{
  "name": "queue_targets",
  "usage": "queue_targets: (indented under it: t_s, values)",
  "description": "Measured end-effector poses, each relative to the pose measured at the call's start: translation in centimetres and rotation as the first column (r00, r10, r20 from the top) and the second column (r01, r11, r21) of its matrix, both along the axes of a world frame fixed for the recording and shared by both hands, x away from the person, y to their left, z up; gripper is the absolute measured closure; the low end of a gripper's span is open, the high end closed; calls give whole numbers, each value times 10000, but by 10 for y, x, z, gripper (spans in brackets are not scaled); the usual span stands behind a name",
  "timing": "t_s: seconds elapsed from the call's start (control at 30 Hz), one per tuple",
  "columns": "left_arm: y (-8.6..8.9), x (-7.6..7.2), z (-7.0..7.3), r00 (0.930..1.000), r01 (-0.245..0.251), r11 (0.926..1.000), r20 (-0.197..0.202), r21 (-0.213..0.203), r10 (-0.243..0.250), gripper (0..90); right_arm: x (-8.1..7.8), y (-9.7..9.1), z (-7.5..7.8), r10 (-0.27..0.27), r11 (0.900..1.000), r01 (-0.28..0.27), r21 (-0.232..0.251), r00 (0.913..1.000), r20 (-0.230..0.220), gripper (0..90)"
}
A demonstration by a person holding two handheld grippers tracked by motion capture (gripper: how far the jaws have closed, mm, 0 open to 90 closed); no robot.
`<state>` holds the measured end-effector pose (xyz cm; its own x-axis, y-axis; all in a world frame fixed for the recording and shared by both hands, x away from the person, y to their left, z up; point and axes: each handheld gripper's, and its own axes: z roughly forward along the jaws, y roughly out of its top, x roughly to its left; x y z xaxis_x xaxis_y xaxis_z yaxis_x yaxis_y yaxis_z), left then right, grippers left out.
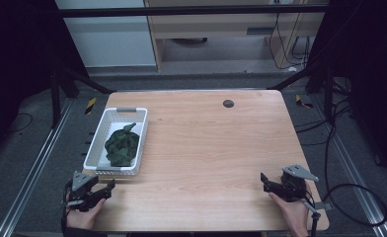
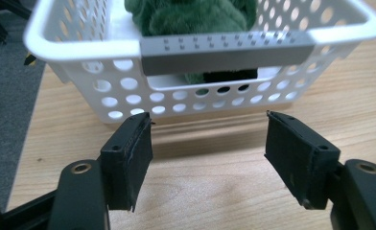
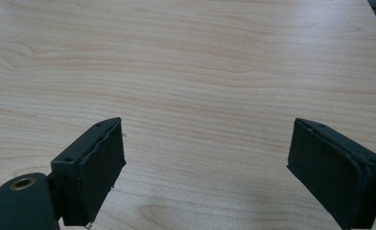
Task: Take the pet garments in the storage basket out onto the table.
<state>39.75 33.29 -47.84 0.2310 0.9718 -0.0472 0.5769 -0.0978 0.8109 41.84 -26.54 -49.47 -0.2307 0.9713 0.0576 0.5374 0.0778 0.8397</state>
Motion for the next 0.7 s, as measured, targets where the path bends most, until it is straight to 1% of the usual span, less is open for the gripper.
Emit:
queue_targets:
  t_s: [0.17, 0.2, 0.3, 0.37, 0.4, 0.47, 0.53, 0.63, 0.7]
  values:
    - [2, -2, 5, 9999, -63, 9999, 78, -95, 64, 319, -2, -3, 1, -152, 9998, 150, 116, 9998, 122, 111]
    - [3, -3, 8, 9999, -66, 9997, 122, -250, 70, 315, -3, -3, 1, -230, 9996, 228, 168, 9996, 134, 109]
    - [3, -4, 11, 9998, -77, 9995, 182, -302, 83, 307, -3, -4, 2, -272, 9994, 268, 202, 9995, 171, 101]
    - [5, -5, 15, 9994, -126, 9993, 317, -351, 137, 300, -4, -3, 1, -287, 9996, 285, 86, 9993, 233, 93]
    - [6, -5, 17, 9992, -161, 9991, 355, -392, 175, 299, -4, -3, 2, -279, 9996, 277, 103, 9994, 224, 93]
    - [7, -6, 20, 9987, -232, 9980, 442, -585, 258, 292, -5, -2, 2, -258, 9997, 257, 15, 9992, 308, 94]
    - [9, -6, 24, 9982, -281, 9976, 509, -632, 313, 289, -5, -1, 3, -251, 9997, 251, -6, 9990, 367, 98]
    - [10, -7, 30, 9968, -306, 9965, 716, -774, 361, 286, -5, -1, 3, -214, 9997, 219, -102, 9988, 441, 99]
    - [10, -8, 35, 9959, -256, 9964, 843, -808, 324, 284, -6, 0, 3, -215, 9997, 217, -59, 9989, 416, 99]
